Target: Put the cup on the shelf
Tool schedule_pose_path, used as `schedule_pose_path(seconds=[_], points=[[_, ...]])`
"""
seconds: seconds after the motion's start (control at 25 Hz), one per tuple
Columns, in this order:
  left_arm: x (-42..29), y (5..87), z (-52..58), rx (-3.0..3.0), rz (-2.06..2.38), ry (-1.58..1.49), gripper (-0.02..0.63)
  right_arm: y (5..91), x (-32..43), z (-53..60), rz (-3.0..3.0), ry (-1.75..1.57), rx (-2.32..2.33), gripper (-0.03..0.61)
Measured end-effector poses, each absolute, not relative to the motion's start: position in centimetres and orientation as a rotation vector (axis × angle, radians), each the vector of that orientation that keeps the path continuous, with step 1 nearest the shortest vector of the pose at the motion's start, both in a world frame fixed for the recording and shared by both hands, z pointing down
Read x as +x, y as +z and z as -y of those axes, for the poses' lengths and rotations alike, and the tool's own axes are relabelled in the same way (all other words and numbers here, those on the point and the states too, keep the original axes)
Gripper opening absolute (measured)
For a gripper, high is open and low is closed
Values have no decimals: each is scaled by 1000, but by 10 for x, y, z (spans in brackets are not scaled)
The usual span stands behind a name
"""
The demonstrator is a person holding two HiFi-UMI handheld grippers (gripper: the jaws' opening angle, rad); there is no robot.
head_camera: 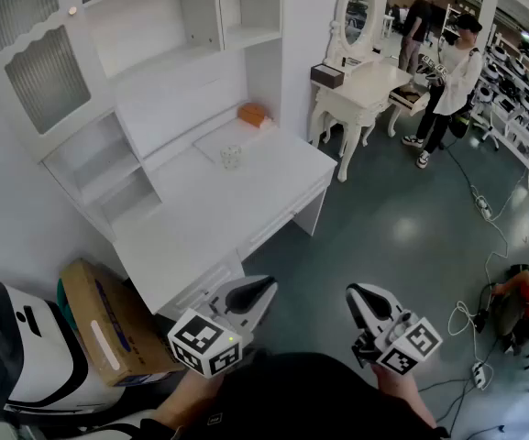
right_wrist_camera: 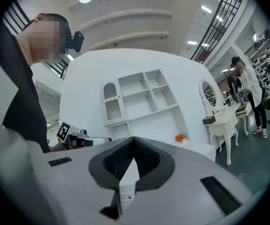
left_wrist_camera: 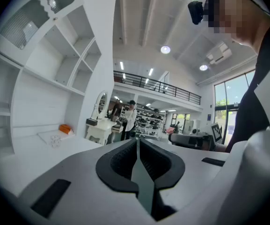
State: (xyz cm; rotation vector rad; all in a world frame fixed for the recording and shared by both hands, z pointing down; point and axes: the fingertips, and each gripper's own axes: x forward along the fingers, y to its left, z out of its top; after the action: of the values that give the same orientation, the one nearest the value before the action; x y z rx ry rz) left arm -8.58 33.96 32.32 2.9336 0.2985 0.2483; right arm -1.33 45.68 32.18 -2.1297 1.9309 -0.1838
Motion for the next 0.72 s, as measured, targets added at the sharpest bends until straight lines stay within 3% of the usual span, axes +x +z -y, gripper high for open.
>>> schedule_pose_path(seconds=[0.72], points=[[-98, 331, -295, 2951, -374, 272, 31, 325, -22, -394, -1927, -188, -2128, 15]])
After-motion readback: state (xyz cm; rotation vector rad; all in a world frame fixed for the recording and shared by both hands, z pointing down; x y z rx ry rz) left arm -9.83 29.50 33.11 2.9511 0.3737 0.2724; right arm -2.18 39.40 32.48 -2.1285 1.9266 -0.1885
